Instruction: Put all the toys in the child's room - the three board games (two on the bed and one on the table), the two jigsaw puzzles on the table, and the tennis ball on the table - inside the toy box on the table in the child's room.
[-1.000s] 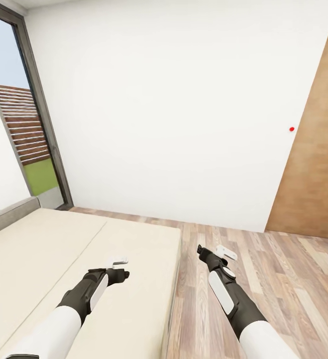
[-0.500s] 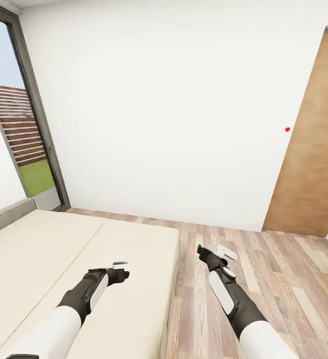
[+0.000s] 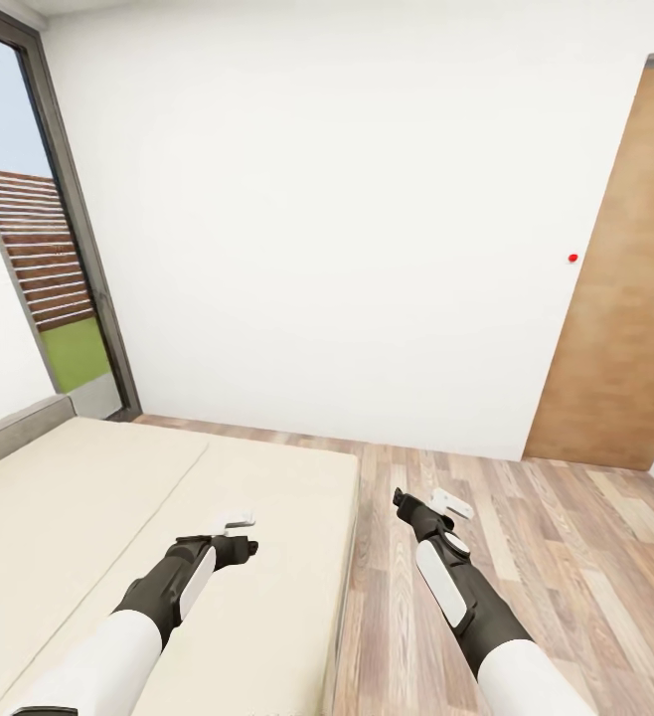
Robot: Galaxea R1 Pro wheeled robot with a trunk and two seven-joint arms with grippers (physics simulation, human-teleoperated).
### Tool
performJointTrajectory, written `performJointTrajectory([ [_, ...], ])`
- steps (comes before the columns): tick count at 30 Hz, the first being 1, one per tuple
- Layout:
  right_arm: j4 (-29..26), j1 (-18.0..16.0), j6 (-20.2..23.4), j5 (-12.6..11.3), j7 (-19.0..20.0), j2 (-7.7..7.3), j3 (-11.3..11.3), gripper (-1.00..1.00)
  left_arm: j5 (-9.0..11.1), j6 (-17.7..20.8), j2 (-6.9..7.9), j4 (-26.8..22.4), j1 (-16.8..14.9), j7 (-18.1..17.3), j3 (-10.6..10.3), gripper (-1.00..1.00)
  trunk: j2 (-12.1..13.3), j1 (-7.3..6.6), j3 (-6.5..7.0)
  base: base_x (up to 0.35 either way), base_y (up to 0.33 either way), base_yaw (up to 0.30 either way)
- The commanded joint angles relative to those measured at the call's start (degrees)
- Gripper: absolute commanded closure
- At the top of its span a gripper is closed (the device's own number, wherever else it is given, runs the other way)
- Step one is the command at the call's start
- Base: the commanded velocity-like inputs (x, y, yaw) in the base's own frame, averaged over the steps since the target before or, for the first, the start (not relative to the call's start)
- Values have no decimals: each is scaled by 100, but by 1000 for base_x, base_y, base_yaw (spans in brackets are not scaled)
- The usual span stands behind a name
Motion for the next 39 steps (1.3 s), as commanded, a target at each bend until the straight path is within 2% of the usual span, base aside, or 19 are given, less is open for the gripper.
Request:
performJointTrajectory([
  [1,-10,-1,21,-28,-41,-3,14,-100,52,30,1,-7,0,9,-7,-100,-5,1,-3,-91,8,0],
  [20,-10,-1,21,-29,-41,-6,15,-100,52,25,1,-7,0,9,-7,-100,-5,1,-3,-93,8,0],
  [39,-10,-1,21,-29,-41,-8,17,-100,52,25,1,-7,0,9,-12,-100,-5,1,-3,-12,2,0],
])
